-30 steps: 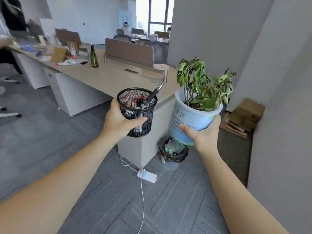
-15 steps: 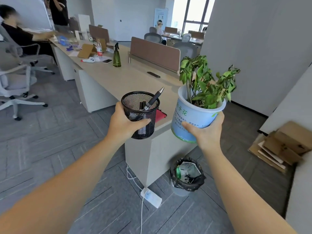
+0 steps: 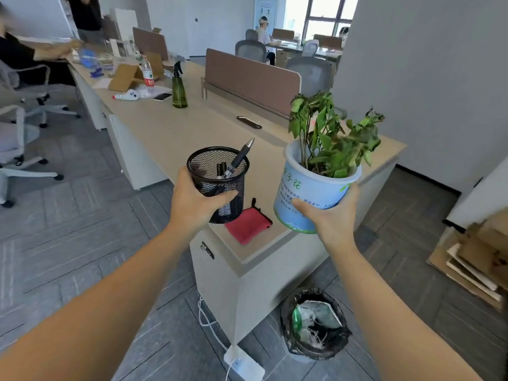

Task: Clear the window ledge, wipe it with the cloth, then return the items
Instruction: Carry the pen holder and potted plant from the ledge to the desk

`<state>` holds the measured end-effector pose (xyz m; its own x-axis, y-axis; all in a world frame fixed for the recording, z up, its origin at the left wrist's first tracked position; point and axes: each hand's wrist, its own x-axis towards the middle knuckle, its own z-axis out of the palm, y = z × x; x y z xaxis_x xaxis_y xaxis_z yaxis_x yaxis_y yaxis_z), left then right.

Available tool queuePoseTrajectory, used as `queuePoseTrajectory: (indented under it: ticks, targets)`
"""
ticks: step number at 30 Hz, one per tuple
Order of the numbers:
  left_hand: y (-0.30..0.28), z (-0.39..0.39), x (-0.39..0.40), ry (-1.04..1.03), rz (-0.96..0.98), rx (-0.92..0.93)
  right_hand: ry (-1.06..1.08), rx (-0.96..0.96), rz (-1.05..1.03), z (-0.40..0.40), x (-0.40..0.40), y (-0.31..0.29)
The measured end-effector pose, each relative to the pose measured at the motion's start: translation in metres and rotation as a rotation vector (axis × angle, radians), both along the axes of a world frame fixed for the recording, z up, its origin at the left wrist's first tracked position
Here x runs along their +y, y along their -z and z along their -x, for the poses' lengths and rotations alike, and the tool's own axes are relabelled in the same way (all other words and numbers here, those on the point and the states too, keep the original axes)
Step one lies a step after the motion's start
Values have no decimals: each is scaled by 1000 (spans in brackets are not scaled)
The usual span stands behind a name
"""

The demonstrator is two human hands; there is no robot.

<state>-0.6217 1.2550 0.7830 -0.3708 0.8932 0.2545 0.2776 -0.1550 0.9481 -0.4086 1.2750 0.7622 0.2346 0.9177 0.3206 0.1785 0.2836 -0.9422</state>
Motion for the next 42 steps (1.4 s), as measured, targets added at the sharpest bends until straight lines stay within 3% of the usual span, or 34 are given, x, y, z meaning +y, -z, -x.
queuePoseTrajectory:
  ticks: [12,19,28,36,42]
  targets:
    - [89,-9,201,-264,120,6,-233,-84,109,1,242,82]
    - [146,11,273,-336,189,-11,-314,-132,188,35,328,138]
    - [188,27,302,-379,237,4,-328,-142,251,60,362,184]
    - [200,36,306,-349,254,-47,-353,-105,220,66,365,189]
    - [196,36,282,-303,405,-4,-261,-311,342,62,338,176]
